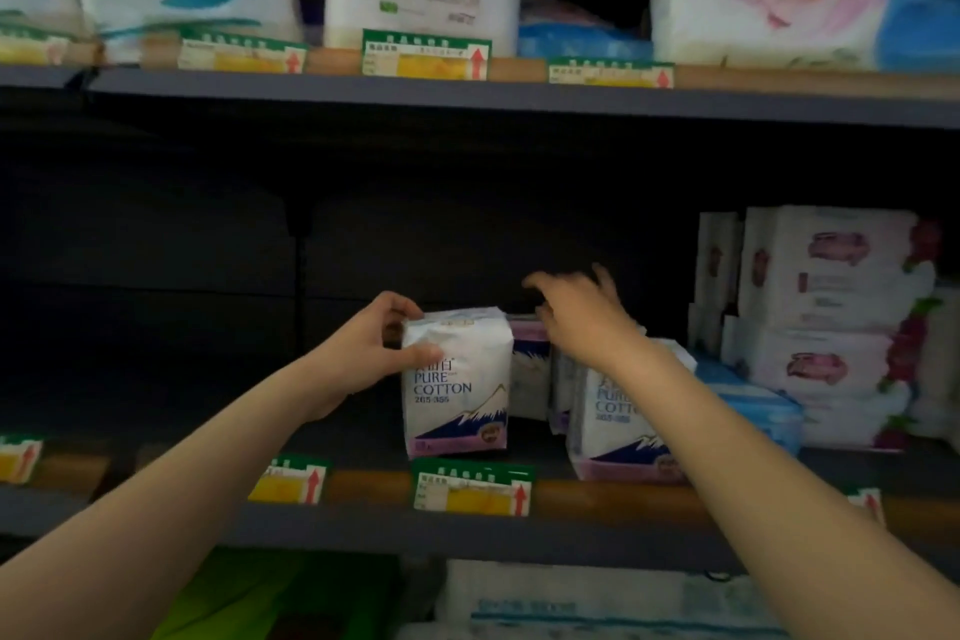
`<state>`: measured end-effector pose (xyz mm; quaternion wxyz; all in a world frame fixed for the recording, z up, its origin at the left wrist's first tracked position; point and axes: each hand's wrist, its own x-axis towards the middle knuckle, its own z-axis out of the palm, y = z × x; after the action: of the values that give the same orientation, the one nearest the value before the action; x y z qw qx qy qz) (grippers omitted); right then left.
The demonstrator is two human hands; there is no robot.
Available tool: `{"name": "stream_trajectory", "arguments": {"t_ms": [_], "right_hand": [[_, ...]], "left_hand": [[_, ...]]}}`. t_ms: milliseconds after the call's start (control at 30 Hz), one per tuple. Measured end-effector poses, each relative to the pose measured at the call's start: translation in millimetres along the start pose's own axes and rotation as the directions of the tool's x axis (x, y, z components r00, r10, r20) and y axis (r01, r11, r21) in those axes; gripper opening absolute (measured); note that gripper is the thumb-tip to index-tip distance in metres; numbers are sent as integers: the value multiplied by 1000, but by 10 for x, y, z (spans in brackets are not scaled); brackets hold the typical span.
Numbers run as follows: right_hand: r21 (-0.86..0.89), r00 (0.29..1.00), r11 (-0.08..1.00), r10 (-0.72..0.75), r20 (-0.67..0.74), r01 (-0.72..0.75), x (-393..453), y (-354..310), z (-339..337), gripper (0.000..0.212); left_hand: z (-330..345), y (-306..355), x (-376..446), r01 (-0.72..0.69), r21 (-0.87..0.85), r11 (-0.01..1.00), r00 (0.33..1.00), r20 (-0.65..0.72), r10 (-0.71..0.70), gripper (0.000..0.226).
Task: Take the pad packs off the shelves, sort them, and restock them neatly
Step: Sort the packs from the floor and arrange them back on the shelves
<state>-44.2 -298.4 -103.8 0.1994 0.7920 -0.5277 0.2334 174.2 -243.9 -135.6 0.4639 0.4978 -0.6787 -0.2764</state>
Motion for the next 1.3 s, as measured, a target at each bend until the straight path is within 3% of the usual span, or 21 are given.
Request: {"name": "stream_trajectory", "arguments": {"t_ms": [67,133,167,233,300,367,567,767,1100,1233,1300], "right_hand": [[58,1000,998,-29,-5,29,-229,83,-89,44],[43,986,998,-42,163,36,-457,187,-123,65],[16,968,1000,-18,249,15,-551,243,-132,79],[-50,941,999,35,336,-19,-685,344,-99,101],[-120,947,993,19,320,20,-765,365,-20,112],[-159,956,985,-11,294,61,-766,347,27,119],[-116,937,991,-20,349,64,-679,374,-35,119],[-146,940,988,2,340,51,-667,336,-4,114],[-114,943,993,10,332,29,-590,396,118,111],[-107,942,994,29,334,7,-559,391,143,113],[-96,943,995,36,332,-4,-568,398,142,114]], "left_hand": [[117,-60,102,3,1,1000,1000,12,-3,41],[196,-54,181,-53,110,993,998,22,51,42],[228,-31,210,-102,257,961,995,44,94,49],[313,17,258,-220,602,767,976,141,169,73],[461,63,276,-316,797,515,949,264,175,87],[626,51,314,-341,835,431,940,299,165,90],[941,27,448,-286,869,405,952,210,222,86],[1086,-38,666,-144,978,148,959,101,265,78],[1362,-122,1105,-79,968,240,986,40,164,78],[1231,-38,1046,-124,912,391,992,113,51,80],[1163,49,878,-152,854,498,987,109,114,74]]}}
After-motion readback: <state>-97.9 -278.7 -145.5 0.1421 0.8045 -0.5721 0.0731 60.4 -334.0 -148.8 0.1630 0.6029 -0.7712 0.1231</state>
